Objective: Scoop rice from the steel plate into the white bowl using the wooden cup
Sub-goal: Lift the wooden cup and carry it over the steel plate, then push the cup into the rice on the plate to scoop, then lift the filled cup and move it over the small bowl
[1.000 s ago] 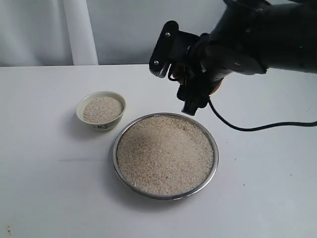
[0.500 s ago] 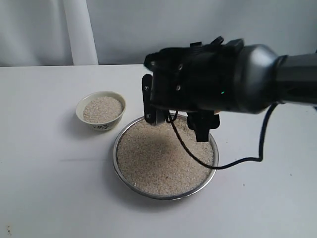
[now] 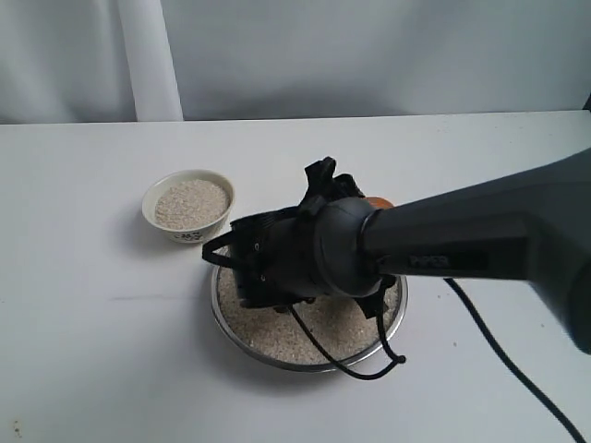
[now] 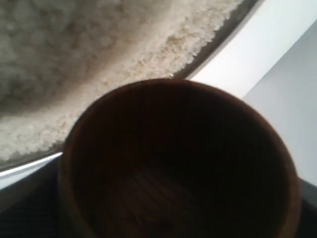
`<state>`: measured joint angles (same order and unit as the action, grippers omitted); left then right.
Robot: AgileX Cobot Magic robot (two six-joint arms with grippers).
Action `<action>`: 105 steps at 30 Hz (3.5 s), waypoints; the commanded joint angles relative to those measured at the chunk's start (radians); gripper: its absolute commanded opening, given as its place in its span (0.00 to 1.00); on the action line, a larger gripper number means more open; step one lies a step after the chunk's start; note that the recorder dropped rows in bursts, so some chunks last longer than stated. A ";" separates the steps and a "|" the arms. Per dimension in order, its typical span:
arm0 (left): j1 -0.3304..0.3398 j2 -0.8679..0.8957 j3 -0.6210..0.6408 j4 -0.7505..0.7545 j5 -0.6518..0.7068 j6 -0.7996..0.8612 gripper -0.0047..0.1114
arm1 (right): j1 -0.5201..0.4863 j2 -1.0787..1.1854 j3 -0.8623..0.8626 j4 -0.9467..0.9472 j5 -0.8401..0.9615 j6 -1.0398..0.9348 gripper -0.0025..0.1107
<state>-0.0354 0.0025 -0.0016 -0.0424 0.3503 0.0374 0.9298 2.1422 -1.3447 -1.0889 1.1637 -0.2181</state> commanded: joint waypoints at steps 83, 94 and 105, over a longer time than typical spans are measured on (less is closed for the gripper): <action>-0.006 -0.003 0.002 0.000 -0.004 0.001 0.04 | -0.141 -0.030 0.101 0.399 -0.703 0.298 0.02; -0.006 -0.003 0.002 0.000 -0.004 -0.001 0.04 | -0.207 -0.134 0.203 0.401 -0.907 0.400 0.02; -0.006 -0.003 0.002 0.000 -0.004 0.001 0.04 | -0.207 -0.223 0.203 0.401 -0.972 0.407 0.02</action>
<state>-0.0354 0.0025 -0.0016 -0.0424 0.3503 0.0390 0.7281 1.9596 -1.1442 -0.6883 0.2188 0.1832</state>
